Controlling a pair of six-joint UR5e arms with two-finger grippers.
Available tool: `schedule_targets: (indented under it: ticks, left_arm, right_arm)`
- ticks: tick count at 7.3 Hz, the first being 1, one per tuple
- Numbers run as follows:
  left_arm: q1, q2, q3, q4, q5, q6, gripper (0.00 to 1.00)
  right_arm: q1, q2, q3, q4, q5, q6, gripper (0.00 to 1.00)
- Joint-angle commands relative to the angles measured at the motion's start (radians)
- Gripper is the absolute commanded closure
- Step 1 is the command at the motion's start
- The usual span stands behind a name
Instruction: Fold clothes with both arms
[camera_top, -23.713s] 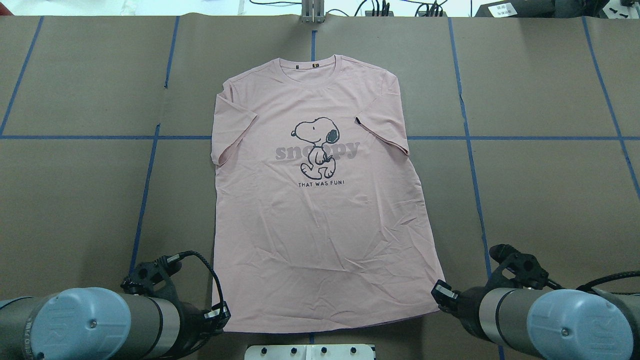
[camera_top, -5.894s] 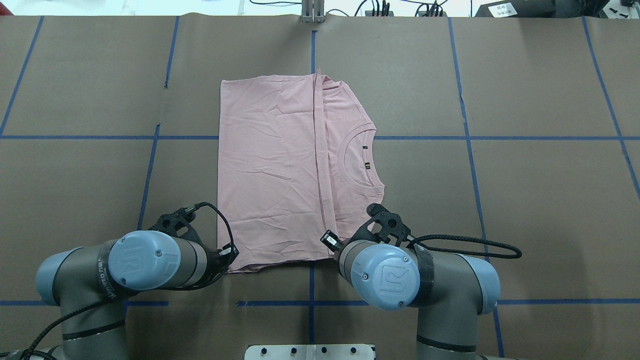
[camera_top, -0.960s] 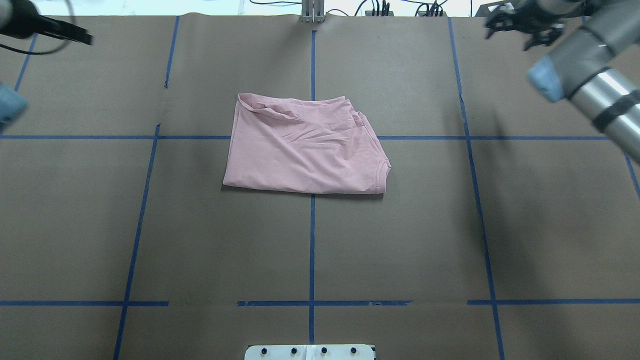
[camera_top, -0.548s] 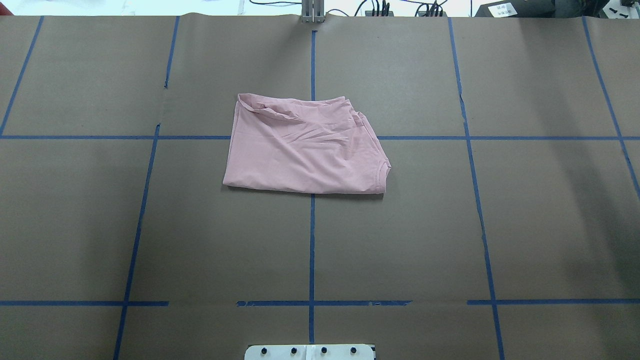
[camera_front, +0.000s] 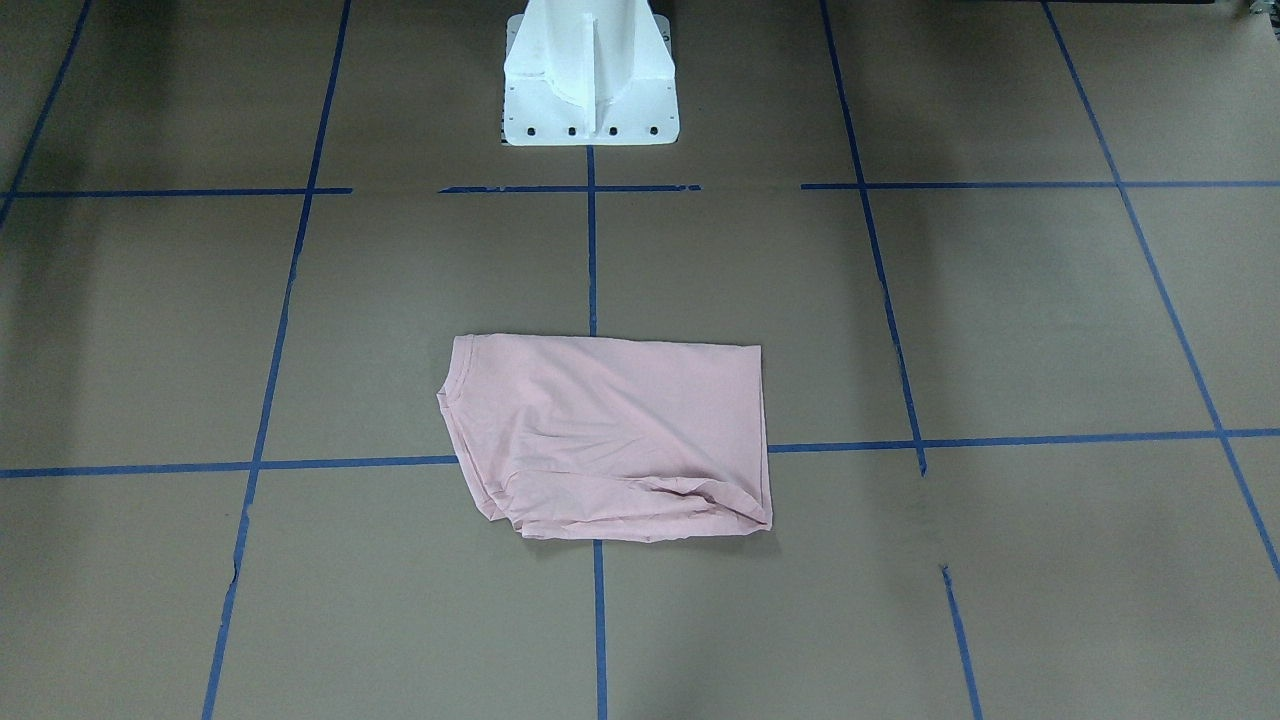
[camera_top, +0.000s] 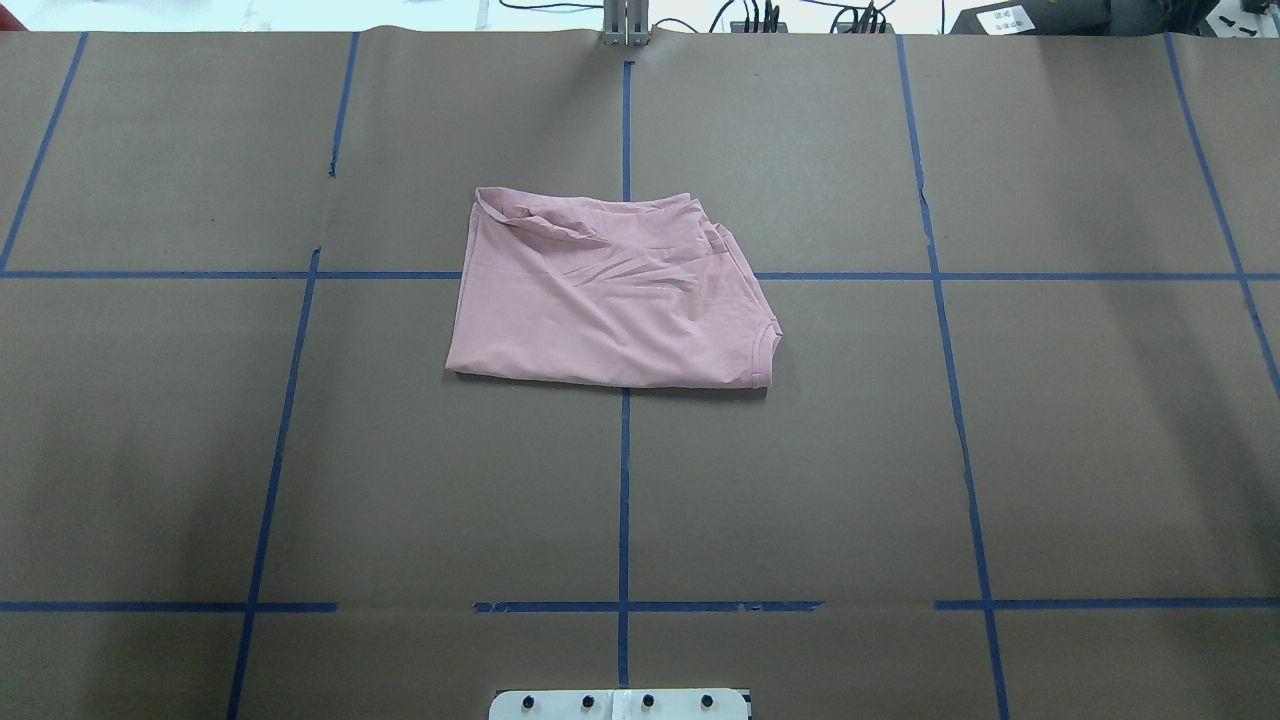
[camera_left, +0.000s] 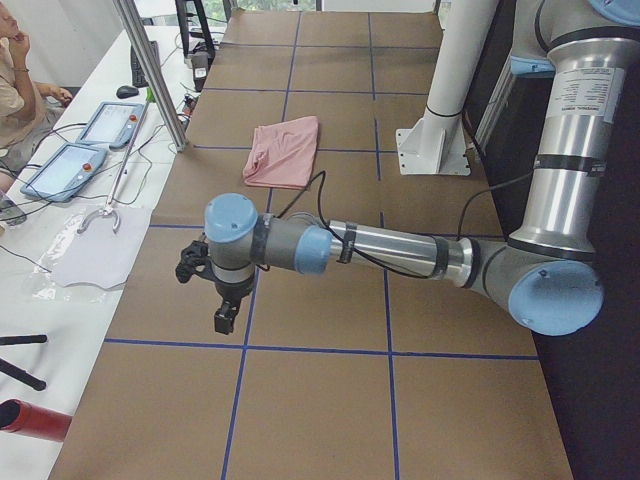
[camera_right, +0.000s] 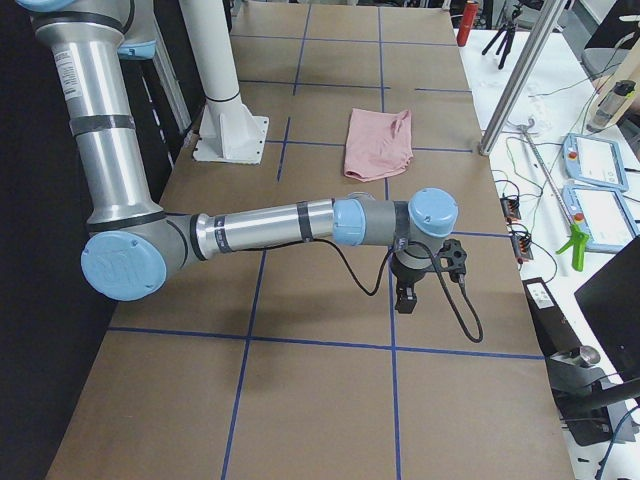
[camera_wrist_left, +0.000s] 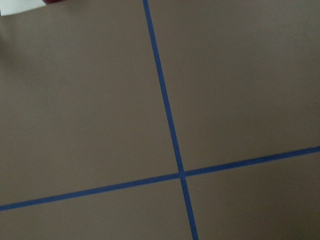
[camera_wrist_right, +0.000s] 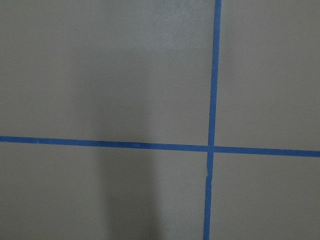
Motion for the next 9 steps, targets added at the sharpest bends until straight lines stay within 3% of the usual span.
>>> schedule_targets:
  ticks: [1,2,4,9]
  left_arm:
    - [0.004,0.071,-0.049,-0.057,0.006,0.001,0.0]
    - [0.002,0.076,-0.102,0.01,0.001,0.003,0.0]
    - [0.004,0.05,-0.222,0.313,0.004,0.003,0.0]
    - [0.004,0.067,-0.201,0.334,0.003,0.004,0.0]
  right_arm:
    - [-0.006,-0.004,0.002,-0.002,-0.007,0.003,0.0]
    - [-0.006,-0.012,0.002,-0.002,-0.007,0.003,0.0]
    - [-0.009,-0.026,0.004,-0.001,-0.006,-0.005,0.0]
    - [-0.009,-0.055,0.002,0.062,-0.001,-0.006,0.0]
